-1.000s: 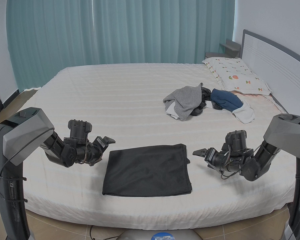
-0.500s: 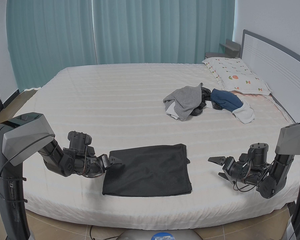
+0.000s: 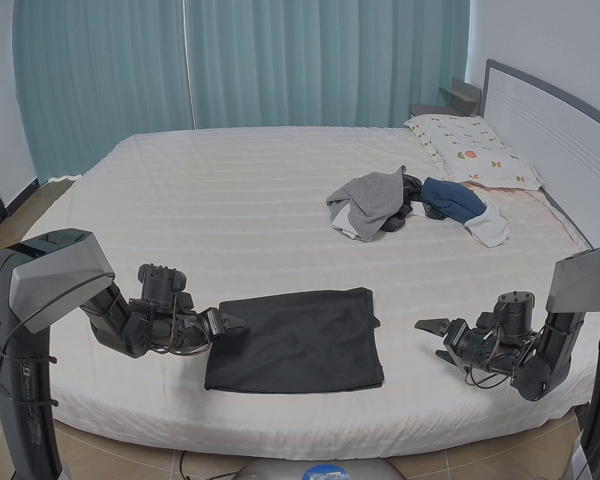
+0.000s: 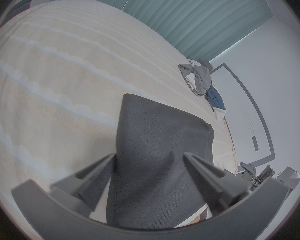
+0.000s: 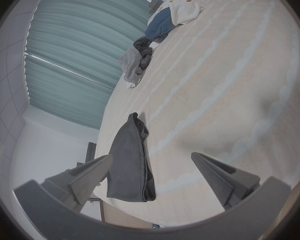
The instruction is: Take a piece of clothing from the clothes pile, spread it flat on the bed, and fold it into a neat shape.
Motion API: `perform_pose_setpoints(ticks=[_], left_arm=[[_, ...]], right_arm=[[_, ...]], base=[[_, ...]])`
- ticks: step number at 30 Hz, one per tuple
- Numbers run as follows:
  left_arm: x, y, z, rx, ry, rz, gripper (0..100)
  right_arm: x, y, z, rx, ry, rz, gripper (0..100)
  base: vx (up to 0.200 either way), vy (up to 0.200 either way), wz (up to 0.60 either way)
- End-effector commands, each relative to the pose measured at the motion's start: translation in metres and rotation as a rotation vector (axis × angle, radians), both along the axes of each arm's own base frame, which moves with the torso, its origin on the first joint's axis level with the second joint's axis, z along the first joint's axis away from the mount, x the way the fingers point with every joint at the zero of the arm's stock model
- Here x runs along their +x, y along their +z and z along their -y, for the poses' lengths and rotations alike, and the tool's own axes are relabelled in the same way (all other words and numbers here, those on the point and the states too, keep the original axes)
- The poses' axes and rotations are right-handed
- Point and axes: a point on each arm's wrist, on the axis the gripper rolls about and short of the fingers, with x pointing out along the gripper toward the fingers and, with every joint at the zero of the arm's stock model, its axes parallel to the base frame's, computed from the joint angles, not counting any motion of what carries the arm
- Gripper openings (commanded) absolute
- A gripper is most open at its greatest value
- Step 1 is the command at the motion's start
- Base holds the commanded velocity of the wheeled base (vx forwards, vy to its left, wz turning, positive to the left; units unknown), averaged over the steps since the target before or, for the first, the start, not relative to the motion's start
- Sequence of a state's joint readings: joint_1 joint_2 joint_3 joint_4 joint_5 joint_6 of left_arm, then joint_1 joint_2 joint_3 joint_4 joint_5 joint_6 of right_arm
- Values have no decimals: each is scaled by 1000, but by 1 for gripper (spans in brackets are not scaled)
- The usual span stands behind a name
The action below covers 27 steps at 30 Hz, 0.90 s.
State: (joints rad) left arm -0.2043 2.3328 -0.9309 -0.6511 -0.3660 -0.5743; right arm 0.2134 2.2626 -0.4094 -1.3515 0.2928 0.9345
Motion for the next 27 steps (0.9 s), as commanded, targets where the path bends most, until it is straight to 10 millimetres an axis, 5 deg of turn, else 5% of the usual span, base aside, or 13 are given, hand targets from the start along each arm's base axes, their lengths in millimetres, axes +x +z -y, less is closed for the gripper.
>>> perform_pose_setpoints(ticks=[1, 27], left_arm=[[-2, -4, -1, 7, -1, -7, 0], [-6, 4, -9, -33, 42, 50, 0]], right_arm=[[0, -3, 0, -2, 0, -9, 100], [0, -1, 2, 15, -19, -14, 100]], base=[[0, 0, 0], [0, 0, 0]])
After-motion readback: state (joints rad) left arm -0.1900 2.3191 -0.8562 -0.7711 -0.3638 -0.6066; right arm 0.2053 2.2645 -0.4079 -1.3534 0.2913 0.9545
